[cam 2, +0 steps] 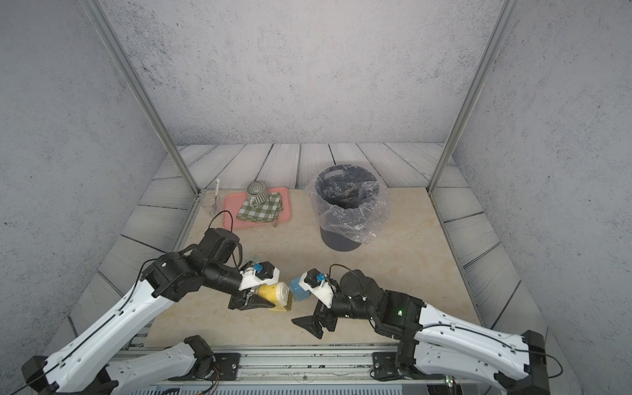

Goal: Take out the pencil sharpener tray and clean the shavings
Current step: Open the container of the pencil sharpener.

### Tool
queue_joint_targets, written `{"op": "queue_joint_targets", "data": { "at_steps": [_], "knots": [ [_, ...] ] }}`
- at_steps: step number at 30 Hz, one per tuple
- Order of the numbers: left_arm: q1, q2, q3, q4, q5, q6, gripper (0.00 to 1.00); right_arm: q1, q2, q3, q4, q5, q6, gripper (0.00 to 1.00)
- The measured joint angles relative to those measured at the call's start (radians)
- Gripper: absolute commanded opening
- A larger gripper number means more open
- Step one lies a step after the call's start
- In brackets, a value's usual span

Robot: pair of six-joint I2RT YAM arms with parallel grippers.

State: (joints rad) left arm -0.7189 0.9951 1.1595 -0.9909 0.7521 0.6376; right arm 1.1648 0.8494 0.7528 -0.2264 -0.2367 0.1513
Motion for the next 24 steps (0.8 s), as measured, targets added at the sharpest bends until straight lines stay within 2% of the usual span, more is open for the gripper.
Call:
{"op": "queue_joint_targets", "data": {
  "at_steps": [8,24],
  "knots": [
    [0.002,-0.102,-0.076,0.063,0.092,-0.070,0.00,0.000,0.000,-0.009,0.098,-0.090,-0.010,0.99],
    [0.003,-0.133,-0.108,0.143,0.154,-0.142,0.00,0.000,0.076,-0.008,0.166,-0.181,-0.005,0.98]
  ]
}}
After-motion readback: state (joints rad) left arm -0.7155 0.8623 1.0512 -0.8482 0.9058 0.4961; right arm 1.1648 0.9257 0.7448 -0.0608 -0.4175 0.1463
